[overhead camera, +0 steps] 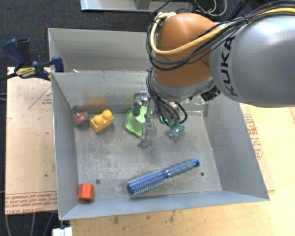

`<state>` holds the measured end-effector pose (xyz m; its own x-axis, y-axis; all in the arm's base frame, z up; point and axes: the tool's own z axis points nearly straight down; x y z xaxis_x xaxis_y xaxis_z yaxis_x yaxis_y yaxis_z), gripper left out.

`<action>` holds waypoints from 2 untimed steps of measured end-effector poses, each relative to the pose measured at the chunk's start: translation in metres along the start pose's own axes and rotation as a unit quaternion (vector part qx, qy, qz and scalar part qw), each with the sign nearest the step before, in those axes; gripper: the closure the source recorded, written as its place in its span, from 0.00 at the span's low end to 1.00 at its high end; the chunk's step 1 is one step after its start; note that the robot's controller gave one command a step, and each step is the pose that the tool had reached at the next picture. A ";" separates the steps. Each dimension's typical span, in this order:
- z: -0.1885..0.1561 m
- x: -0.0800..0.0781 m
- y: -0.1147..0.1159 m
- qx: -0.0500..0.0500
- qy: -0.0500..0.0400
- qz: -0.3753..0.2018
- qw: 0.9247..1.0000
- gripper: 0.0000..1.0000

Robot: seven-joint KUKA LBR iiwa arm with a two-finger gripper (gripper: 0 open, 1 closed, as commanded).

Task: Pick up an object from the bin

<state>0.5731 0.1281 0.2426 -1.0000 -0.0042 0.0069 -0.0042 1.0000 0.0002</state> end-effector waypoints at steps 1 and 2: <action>0.076 0.035 -0.071 0.001 -0.001 -0.098 0.995 0.00; 0.172 0.077 -0.063 0.001 -0.008 -0.267 0.964 0.00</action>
Offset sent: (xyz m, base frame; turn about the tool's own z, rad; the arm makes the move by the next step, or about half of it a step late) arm -0.0340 -0.0698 -0.0730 -0.2006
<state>0.4949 0.0653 0.0707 -0.8548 -0.5188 -0.0089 -0.5189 0.8549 -0.0015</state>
